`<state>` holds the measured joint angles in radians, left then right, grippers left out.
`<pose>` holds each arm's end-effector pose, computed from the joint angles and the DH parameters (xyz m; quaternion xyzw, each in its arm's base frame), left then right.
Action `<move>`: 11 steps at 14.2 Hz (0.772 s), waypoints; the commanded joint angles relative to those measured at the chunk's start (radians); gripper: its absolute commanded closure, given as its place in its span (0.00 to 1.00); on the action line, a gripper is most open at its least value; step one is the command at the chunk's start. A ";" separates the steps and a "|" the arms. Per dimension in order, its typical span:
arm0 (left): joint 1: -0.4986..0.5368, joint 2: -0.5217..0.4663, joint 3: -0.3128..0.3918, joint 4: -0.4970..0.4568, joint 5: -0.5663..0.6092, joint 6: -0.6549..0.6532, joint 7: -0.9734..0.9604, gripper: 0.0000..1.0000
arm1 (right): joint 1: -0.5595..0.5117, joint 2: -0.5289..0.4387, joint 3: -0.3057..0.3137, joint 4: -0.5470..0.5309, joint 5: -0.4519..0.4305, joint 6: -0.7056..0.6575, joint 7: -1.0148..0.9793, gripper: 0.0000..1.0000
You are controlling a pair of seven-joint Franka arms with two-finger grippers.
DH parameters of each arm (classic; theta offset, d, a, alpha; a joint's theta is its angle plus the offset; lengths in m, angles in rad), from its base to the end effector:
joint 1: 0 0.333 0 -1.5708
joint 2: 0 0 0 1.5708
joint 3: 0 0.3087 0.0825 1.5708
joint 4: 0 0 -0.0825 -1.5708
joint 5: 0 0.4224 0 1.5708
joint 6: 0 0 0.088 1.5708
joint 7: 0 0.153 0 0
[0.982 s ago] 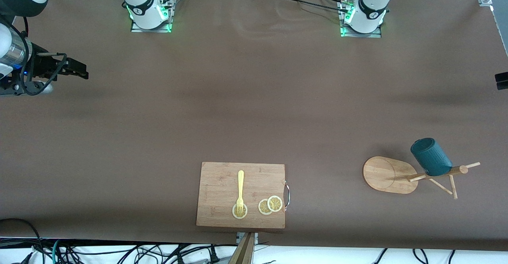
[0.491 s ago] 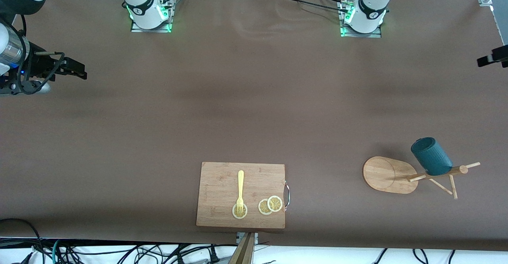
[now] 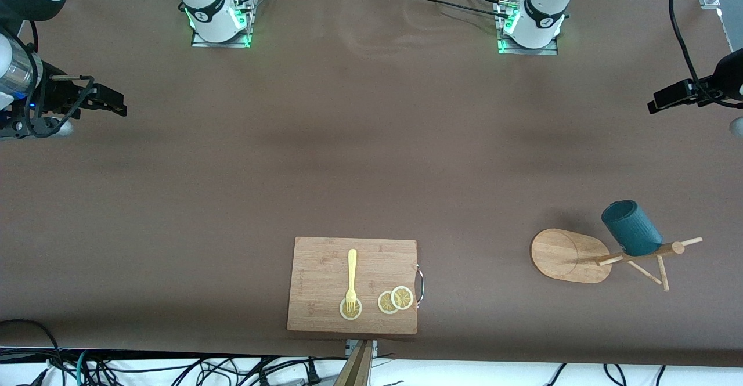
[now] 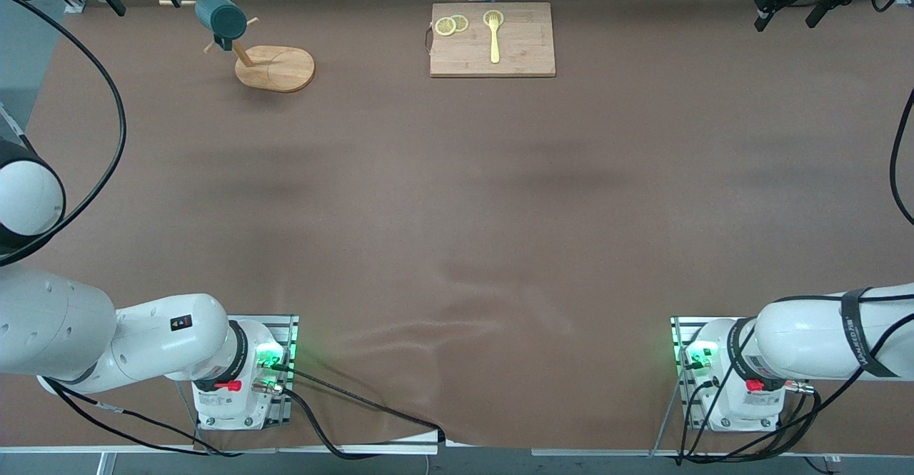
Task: Pass cup and hang on rack
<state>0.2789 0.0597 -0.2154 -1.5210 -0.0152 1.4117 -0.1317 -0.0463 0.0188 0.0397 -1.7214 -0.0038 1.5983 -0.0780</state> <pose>0.5835 0.0376 0.5498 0.9917 0.0962 -0.0841 0.0111 0.5840 -0.0045 0.4863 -0.9968 -0.0358 0.0709 0.0015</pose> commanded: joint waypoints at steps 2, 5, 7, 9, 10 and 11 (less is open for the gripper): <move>0.026 -0.064 -0.009 -0.079 0.027 0.068 -0.006 0.00 | 0.009 0.000 0.003 0.017 -0.013 -0.017 0.003 0.01; 0.025 -0.107 -0.004 -0.137 0.027 0.121 0.004 0.00 | 0.013 0.000 0.003 0.017 -0.013 -0.018 0.003 0.01; 0.023 -0.107 -0.006 -0.136 0.026 0.128 0.006 0.00 | 0.012 0.000 0.003 0.017 -0.013 -0.018 0.003 0.01; 0.020 -0.101 -0.015 -0.120 0.021 0.119 0.003 0.00 | 0.011 0.000 0.003 0.017 -0.012 -0.017 0.003 0.01; 0.020 -0.101 -0.015 -0.120 0.008 0.124 -0.003 0.00 | 0.012 0.000 0.003 0.017 -0.013 -0.018 0.003 0.01; 0.020 -0.104 -0.015 -0.120 0.006 0.124 -0.009 0.00 | 0.013 0.000 0.003 0.017 -0.013 -0.017 0.003 0.01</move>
<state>0.2959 -0.0197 -0.2241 -1.6205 -0.0141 1.5175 -0.1327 -0.0367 0.0188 0.0399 -1.7206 -0.0038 1.5980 -0.0780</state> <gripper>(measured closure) 0.000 0.004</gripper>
